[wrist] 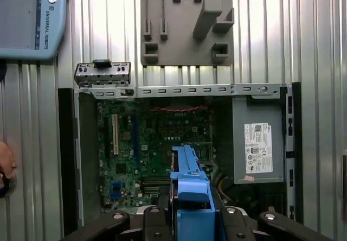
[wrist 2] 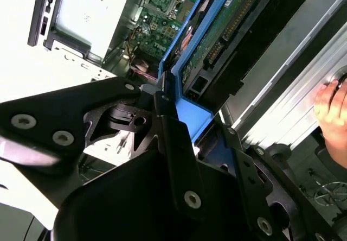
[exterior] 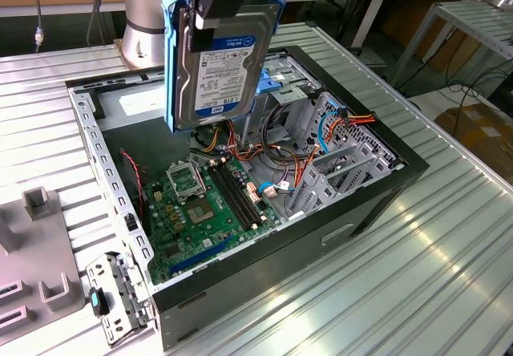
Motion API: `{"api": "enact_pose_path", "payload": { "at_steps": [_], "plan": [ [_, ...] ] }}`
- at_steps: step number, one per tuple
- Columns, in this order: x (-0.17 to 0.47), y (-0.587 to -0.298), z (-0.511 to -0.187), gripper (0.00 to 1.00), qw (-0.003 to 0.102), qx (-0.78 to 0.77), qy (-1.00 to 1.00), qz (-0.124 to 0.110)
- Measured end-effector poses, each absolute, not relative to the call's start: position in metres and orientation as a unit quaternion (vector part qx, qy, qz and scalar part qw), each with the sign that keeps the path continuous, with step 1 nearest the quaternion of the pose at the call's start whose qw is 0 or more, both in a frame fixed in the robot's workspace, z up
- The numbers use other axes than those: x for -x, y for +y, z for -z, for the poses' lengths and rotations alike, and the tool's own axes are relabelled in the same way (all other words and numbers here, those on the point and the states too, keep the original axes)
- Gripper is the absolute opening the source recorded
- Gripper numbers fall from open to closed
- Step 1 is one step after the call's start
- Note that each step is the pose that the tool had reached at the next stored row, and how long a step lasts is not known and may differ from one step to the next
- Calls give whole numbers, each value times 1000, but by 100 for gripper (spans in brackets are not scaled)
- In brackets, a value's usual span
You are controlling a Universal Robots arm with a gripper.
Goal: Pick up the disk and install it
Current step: 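Insert the disk into the insertion slot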
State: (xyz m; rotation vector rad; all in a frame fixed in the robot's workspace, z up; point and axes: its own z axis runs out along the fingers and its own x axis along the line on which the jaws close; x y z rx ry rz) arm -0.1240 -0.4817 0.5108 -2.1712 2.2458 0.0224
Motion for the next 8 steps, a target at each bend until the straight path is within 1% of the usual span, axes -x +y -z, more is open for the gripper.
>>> {"api": "enact_pose_path", "payload": {
  "at_steps": [8],
  "plan": [
    [123,-488,-511,37,9,695,719,-7]
  ]
}}
